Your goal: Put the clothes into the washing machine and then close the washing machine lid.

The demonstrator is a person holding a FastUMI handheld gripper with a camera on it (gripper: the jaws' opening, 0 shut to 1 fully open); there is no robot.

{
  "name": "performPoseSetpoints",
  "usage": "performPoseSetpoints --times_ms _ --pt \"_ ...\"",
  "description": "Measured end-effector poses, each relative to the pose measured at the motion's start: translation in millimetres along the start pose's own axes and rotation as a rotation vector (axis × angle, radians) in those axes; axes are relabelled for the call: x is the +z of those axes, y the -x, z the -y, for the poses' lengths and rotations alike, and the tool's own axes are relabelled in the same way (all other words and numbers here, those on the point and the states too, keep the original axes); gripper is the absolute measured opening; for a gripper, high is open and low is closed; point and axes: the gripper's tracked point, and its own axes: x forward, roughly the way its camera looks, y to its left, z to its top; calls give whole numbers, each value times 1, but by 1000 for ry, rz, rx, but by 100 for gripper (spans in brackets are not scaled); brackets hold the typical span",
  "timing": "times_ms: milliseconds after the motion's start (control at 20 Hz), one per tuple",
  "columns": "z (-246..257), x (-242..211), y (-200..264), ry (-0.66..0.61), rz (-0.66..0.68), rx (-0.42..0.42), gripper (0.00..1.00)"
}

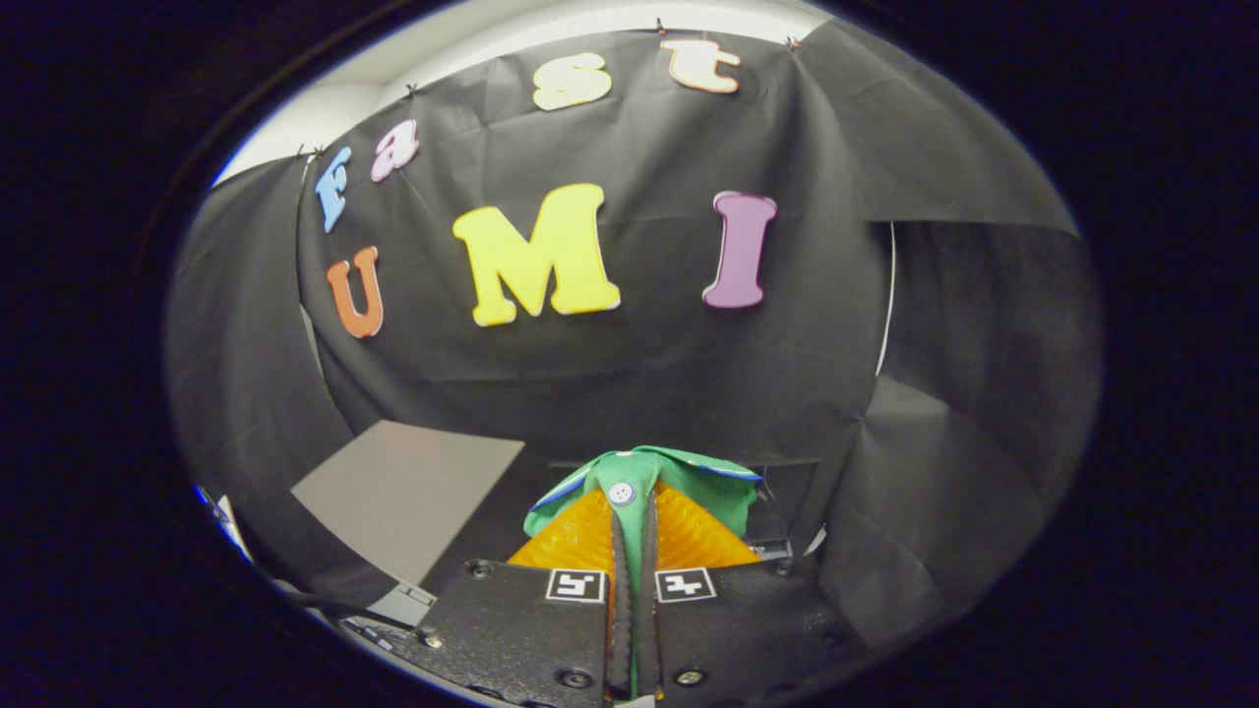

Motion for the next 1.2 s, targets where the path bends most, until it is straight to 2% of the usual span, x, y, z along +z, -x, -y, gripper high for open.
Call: performPoseSetpoints --times_ms 200,550,1200 --pt "24 -47 -43 15 -95 14 6" --pt "34 -126 -103 31 -252 39 6" --pt "39 -259 -180 141 -483 -24 6"
